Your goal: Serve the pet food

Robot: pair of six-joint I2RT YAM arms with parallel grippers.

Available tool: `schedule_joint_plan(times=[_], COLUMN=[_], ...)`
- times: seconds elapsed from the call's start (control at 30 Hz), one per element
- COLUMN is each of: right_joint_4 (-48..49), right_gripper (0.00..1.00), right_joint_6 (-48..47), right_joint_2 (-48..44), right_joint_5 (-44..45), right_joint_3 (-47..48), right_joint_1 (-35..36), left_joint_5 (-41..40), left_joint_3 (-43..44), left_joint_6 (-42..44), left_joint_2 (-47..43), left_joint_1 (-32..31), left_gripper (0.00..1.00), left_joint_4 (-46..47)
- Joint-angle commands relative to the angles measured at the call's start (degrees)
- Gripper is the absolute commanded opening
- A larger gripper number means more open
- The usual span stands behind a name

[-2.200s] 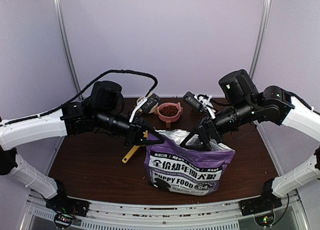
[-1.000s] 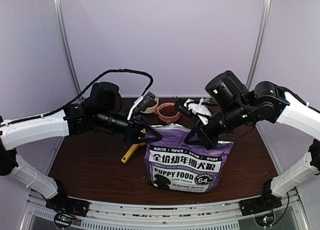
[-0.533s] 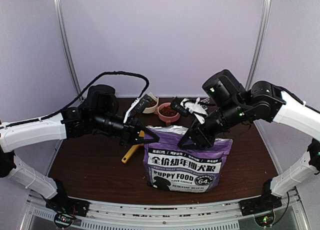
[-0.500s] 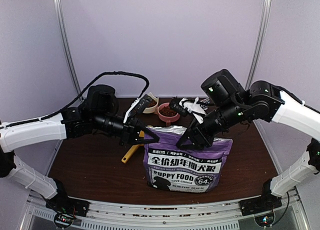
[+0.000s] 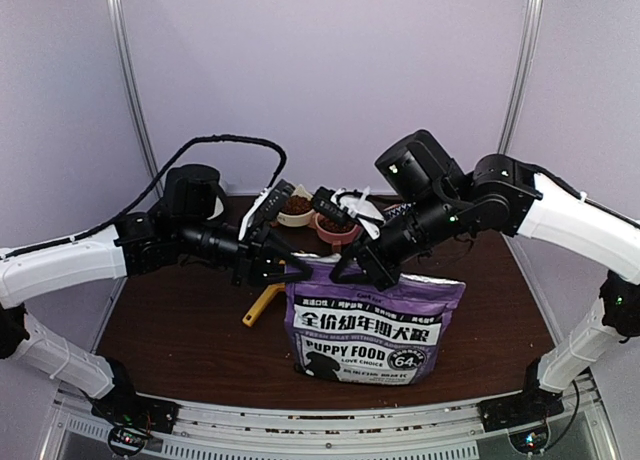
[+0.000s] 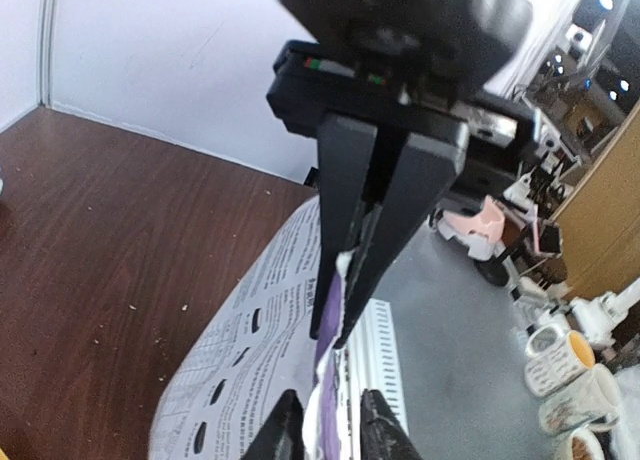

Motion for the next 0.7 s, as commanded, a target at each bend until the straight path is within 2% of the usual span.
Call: schedule_joint_plan(times=[0.0, 0.03, 0.07, 0.23, 0.37, 0.43, 0.47, 0.53, 0.57, 0.6, 0.67], right_joint_4=[2.0, 2.4, 2.8, 5.3, 7.0, 7.1, 7.3, 7.3, 7.3, 7.2, 7.1], right_gripper=[0.0, 0.0, 0.0, 0.25, 0.29, 0.28, 0.23, 0.05, 0.0, 0.0, 0.0], right_joint_6=[-0.1, 0.1, 0.3, 1.3, 1.8, 1.6, 1.6, 1.5, 1.4, 1.3, 1.2], right_joint_2=[-0.1, -0.1, 0.1, 1.5, 2.6, 3.2, 3.4, 3.8, 3.8, 3.8, 3.5], right_joint_5=[-0.7, -0.8, -1.1, -3.0, -3.6, -3.8, -3.8, -3.7, -3.6, -3.6, -3.5], right_joint_3=[0.2, 0.2, 0.2, 0.4, 0.8, 1.2, 1.4, 1.5, 1.6, 1.6, 1.5], right_joint_1=[-0.3, -0.4, -0.4, -0.5, -0.4, -0.5, -0.5, -0.5, -0.4, -0.5, -0.6], left_joint_5=[0.2, 0.5, 0.8, 1.9, 2.3, 2.4, 2.4, 2.5, 2.3, 2.4, 2.6], left_joint_3=[-0.7, -0.6, -0.6, -0.6, -0.6, -0.7, -0.6, -0.4, -0.3, -0.1, 0.1], left_joint_6=[0.6, 0.5, 0.4, 0.2, 0.2, 0.3, 0.2, 0.2, 0.1, 0.0, -0.1], left_joint_2=[-1.9, -1.7, -1.6, -1.2, -1.2, -1.4, -1.4, -1.2, -1.0, -0.9, -0.3], left_joint_1=[1.0, 0.9, 0.9, 0.9, 0.9, 0.9, 0.9, 0.9, 0.9, 0.9, 0.9], left_gripper=[0.04, 0.0, 0.0, 0.0, 0.0, 0.0, 0.0, 0.0, 0.11, 0.19, 0.25], left_joint_4=[4.2, 4.4, 4.7, 5.9, 5.9, 6.0, 6.0, 5.9, 5.8, 5.7, 5.7])
